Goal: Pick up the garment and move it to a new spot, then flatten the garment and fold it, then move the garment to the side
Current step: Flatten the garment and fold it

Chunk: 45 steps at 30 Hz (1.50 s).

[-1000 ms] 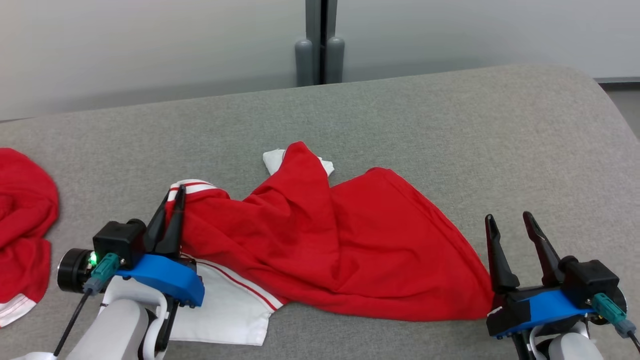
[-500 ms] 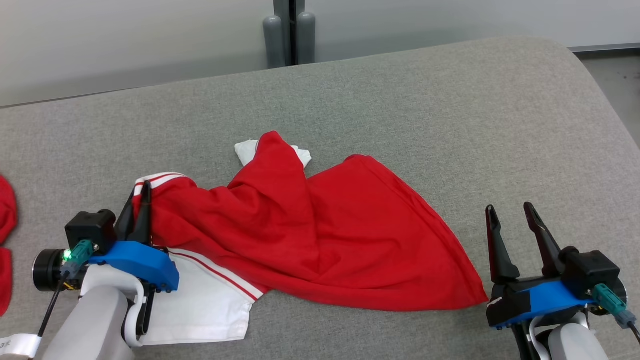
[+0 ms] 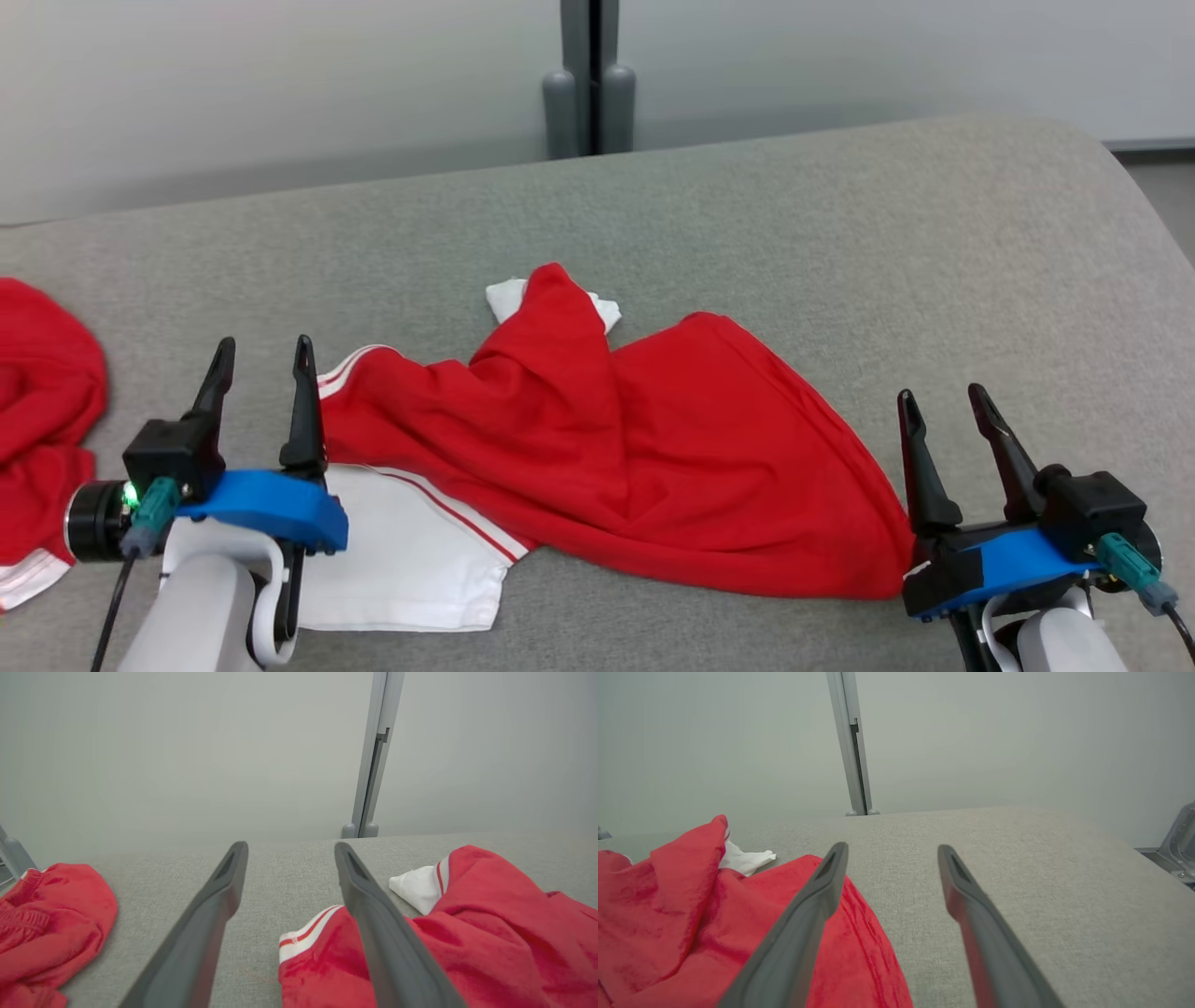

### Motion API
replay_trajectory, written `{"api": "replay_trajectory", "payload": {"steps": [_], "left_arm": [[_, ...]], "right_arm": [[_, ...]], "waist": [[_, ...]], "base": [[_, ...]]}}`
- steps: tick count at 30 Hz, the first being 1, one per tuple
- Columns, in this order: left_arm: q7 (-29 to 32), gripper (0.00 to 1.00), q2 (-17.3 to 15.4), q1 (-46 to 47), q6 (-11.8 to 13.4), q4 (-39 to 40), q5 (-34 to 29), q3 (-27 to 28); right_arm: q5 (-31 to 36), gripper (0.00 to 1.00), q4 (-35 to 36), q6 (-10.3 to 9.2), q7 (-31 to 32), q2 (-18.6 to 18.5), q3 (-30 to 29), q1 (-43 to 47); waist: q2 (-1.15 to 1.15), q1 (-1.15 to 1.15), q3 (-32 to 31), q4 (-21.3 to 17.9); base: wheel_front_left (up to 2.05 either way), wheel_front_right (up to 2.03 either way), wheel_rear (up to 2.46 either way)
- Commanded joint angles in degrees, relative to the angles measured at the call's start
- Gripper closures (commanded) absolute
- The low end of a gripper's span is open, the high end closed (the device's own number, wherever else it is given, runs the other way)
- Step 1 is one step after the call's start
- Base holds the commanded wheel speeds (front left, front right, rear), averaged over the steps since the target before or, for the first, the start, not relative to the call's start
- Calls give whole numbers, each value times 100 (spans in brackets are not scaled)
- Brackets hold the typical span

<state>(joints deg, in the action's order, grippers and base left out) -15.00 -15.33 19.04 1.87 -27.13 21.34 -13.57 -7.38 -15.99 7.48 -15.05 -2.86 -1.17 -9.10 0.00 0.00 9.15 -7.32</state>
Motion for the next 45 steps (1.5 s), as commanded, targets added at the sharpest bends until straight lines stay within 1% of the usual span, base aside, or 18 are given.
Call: {"api": "replay_trajectory", "payload": {"steps": [1,11,19,25,35,45], "left_arm": [[-25,0,46,-168,-34,148,-131,108],[-25,0,485,-1091,-244,1029,-784,763],[-26,0,743,-1686,-430,1378,-1112,1152],[-26,0,832,-1907,-537,1351,-1251,1315],[-26,0,959,-2069,-592,1362,-1404,1467],[-26,0,1014,-1956,-688,1181,-1486,1559]], "right_arm": [[-22,0,2,3,-20,-6,19,65],[-39,0,60,3,-20,-6,200,228],[-36,0,83,2,-20,-7,323,380],[30,0,29,2,-19,-7,378,501],[76,0,-79,3,-20,-7,328,600],[191,0,-214,3,-20,-7,244,511]], "waist": [[0,0,-56,58],[0,0,-433,528],[0,0,-664,731],[0,0,-777,742],[0,0,-835,663],[0,0,-747,621]], "base": [[0,0,0],[0,0,0],[0,0,0],[0,0,0],[0,0,0],[0,0,0]]}}
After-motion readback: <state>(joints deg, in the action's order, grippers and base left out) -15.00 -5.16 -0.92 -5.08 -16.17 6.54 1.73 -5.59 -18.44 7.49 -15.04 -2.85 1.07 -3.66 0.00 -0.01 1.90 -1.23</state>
